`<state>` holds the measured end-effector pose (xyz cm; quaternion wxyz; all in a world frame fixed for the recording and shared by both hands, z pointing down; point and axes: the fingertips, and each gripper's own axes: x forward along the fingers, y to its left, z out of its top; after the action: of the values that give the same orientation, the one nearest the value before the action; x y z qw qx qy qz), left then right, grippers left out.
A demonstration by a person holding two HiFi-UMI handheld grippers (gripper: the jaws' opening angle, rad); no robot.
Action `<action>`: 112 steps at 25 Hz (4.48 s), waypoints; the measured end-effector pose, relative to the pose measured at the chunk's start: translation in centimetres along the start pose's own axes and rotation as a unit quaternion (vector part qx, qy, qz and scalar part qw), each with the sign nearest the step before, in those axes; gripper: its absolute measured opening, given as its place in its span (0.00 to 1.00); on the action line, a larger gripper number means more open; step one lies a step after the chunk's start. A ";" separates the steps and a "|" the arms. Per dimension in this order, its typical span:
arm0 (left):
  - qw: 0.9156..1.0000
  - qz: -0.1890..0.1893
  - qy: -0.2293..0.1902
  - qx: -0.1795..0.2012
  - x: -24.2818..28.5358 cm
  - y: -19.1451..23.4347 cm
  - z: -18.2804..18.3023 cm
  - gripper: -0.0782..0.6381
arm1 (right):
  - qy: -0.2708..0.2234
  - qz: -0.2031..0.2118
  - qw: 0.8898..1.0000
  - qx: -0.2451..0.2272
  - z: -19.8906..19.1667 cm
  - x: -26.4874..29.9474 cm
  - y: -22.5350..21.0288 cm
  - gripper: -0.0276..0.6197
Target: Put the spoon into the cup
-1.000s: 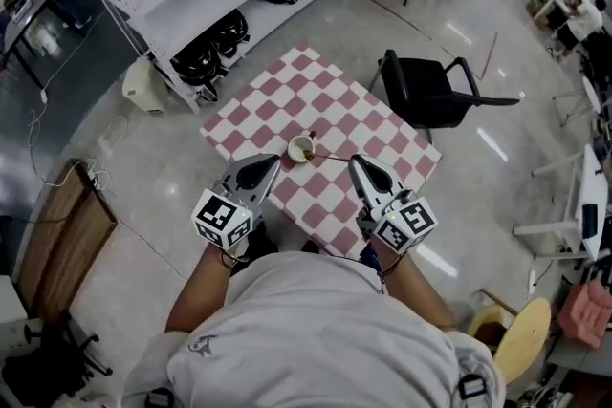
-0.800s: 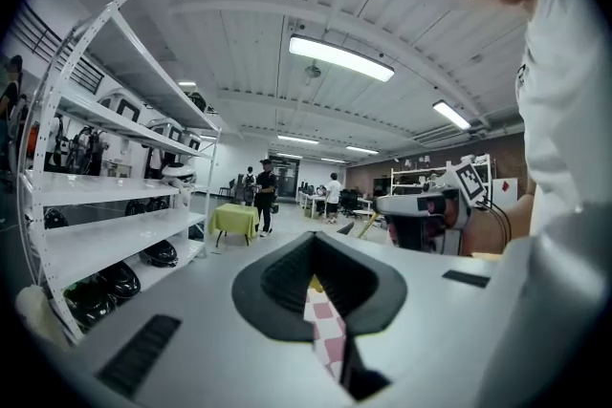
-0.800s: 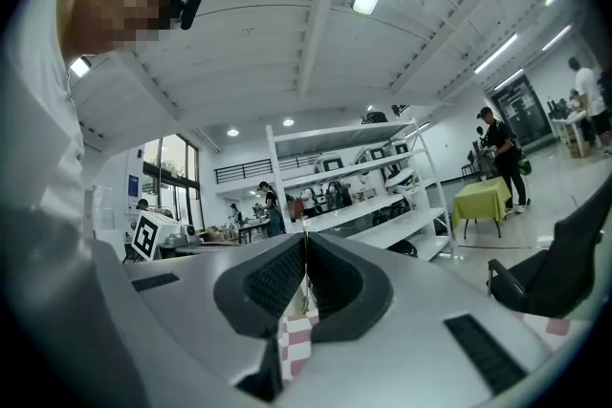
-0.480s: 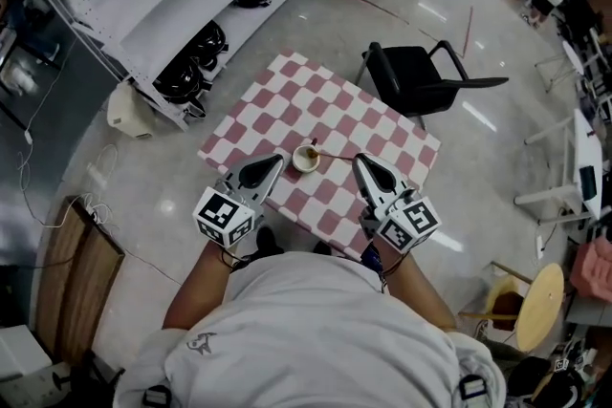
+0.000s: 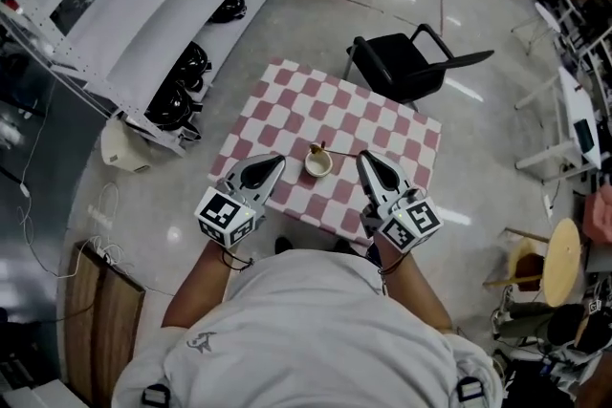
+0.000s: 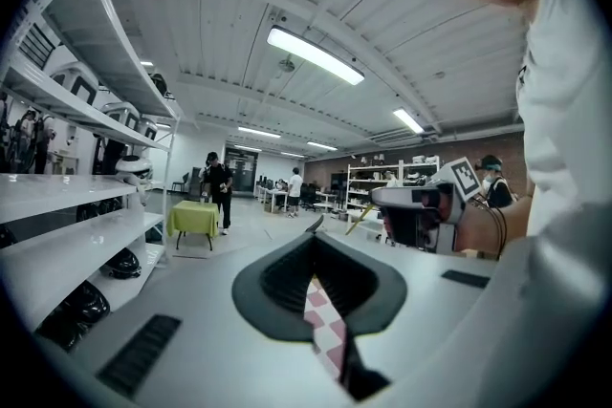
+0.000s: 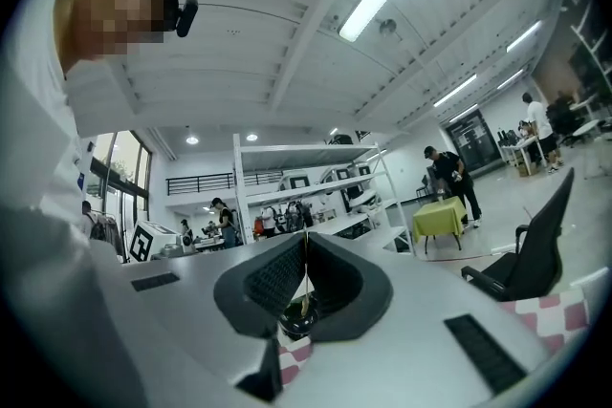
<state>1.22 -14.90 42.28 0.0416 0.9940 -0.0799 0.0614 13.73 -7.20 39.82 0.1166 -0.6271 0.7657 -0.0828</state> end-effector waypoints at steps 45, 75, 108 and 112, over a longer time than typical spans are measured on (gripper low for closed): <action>0.994 -0.039 0.079 -0.068 9.5 4.2 -8.8 0.13 | 0.113 -0.033 0.992 0.050 -10.0 3.9 -9.4 0.09; 0.975 -0.025 0.170 -0.138 13.8 5.6 -22.9 0.13 | 0.209 -0.031 0.967 0.139 -24.8 4.6 -16.2 0.09; 0.965 -0.022 0.197 -0.170 15.3 6.4 -27.1 0.13 | 0.273 -0.009 0.950 0.154 -31.5 6.2 -17.4 0.10; 0.965 -0.021 0.195 -0.173 15.3 6.7 -27.3 0.13 | 0.280 -0.012 0.947 0.155 -32.1 6.4 -17.6 0.10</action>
<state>12.00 -21.34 71.73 0.2286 0.9420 -0.0586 0.2386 19.99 -17.62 74.93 -0.0074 -0.5621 0.7376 -0.3740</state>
